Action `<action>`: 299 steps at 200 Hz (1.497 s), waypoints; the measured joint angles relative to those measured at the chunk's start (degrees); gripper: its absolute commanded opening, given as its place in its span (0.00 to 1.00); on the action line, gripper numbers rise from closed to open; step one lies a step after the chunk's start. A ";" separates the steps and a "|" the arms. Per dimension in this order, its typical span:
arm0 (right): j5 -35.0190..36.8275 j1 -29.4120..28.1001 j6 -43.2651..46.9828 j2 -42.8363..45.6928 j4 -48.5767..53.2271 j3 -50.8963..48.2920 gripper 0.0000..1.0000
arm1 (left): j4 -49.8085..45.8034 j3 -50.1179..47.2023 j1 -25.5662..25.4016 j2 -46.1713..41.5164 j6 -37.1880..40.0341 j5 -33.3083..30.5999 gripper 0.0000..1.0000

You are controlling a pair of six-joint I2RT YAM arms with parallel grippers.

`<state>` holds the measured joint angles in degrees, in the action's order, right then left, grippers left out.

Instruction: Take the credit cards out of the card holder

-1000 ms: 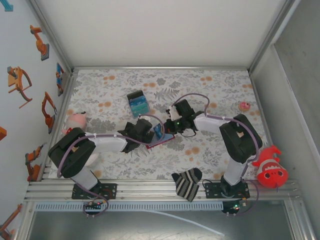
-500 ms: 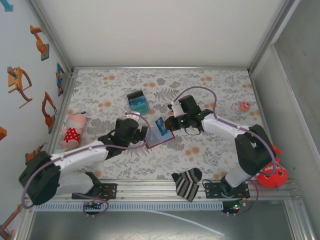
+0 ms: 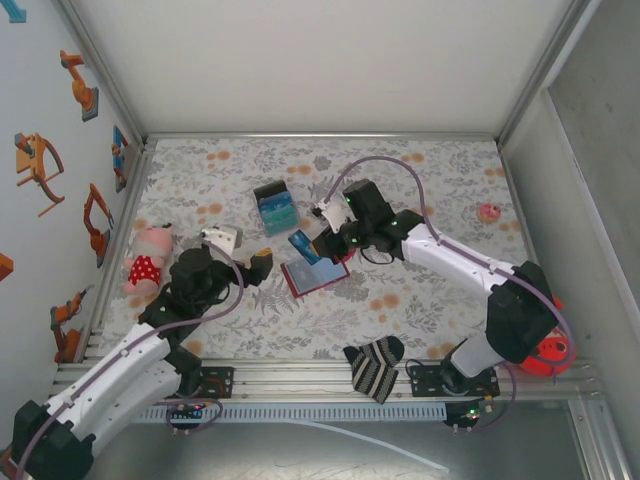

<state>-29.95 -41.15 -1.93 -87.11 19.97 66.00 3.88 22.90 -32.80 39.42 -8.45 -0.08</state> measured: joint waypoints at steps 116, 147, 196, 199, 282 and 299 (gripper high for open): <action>-2.38 -2.14 9.90 0.04 8.52 3.93 0.00 | 1.90 5.20 8.02 15.26 7.15 34.36 0.76; -2.60 -2.21 10.95 0.04 9.86 4.02 0.00 | 2.08 5.20 7.15 16.22 9.22 35.56 0.76; -3.85 -2.51 12.09 0.04 10.95 4.26 0.00 | 2.40 5.20 5.46 18.10 12.68 36.13 0.71; -3.89 -2.54 12.17 0.04 11.08 4.26 0.00 | 2.38 5.20 5.38 18.16 12.87 36.15 0.71; -5.44 -3.13 13.66 0.04 12.87 5.03 0.00 | -0.81 9.94 2.01 21.59 18.51 38.53 0.34; -5.11 -3.26 13.86 0.02 13.42 5.29 0.00 | -1.53 10.49 1.53 22.91 18.62 39.54 0.16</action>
<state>-35.07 -44.40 11.92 -87.09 33.39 71.29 2.35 33.39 -31.27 62.33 10.17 39.46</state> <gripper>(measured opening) 0.040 0.260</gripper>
